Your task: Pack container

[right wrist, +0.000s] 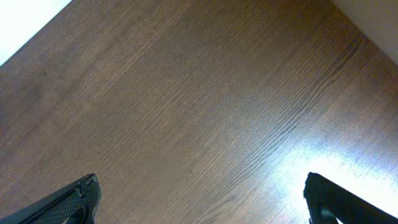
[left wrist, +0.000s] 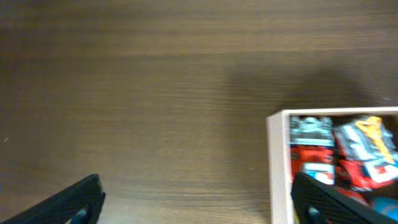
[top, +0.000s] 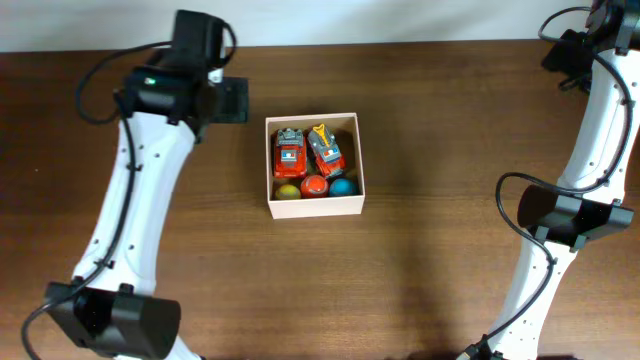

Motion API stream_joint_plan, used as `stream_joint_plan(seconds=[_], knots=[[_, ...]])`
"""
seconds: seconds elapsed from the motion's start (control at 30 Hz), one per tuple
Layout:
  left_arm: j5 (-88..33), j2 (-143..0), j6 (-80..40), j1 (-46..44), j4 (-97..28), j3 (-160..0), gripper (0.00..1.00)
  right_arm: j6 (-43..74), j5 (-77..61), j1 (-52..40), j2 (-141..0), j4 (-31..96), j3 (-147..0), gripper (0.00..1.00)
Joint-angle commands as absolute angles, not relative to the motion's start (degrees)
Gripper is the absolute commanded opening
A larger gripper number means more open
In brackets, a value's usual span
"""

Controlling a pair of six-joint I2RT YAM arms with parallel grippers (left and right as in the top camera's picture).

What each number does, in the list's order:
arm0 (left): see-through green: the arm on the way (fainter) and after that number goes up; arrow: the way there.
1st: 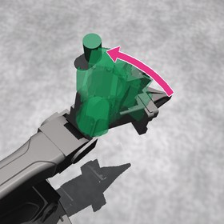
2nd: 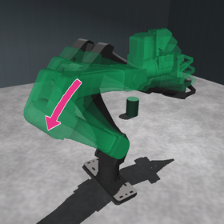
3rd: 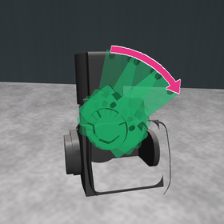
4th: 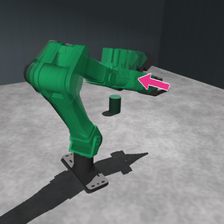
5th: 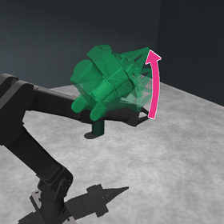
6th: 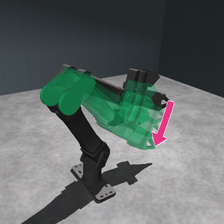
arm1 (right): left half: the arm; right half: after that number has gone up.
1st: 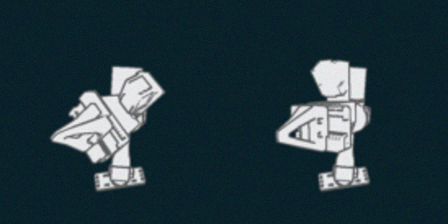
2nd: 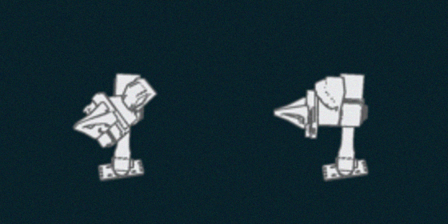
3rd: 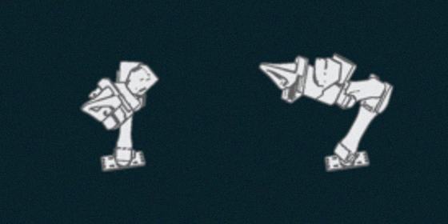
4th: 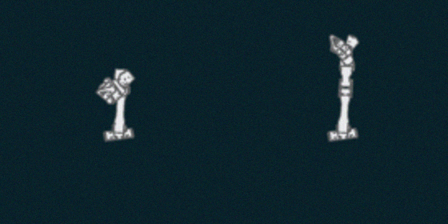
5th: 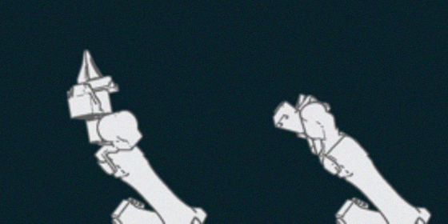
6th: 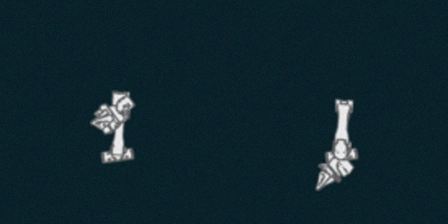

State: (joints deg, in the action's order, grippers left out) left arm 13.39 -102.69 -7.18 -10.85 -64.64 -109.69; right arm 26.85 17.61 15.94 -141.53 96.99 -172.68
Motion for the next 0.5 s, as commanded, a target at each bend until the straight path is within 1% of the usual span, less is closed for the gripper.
stream_joint_plan(seconds=[0.0,0.37,0.47], knots=[[13.8,-102.8,-7.3,-9.6,-65.2,-110.1,0.99,27.3,18.7,16.1,-139.9,97.3,-173.5,0.99],[13.8,-102.8,-7.2,-9.6,-65.6,-110.1,0.99,27.3,18.7,16.2,-139.9,97.3,-173.5,0.99],[14.7,-102.8,-5.5,-9.5,-66.7,-110.1,0.99,27.3,18.7,16.2,-139.9,97.3,-173.5,0.99]])
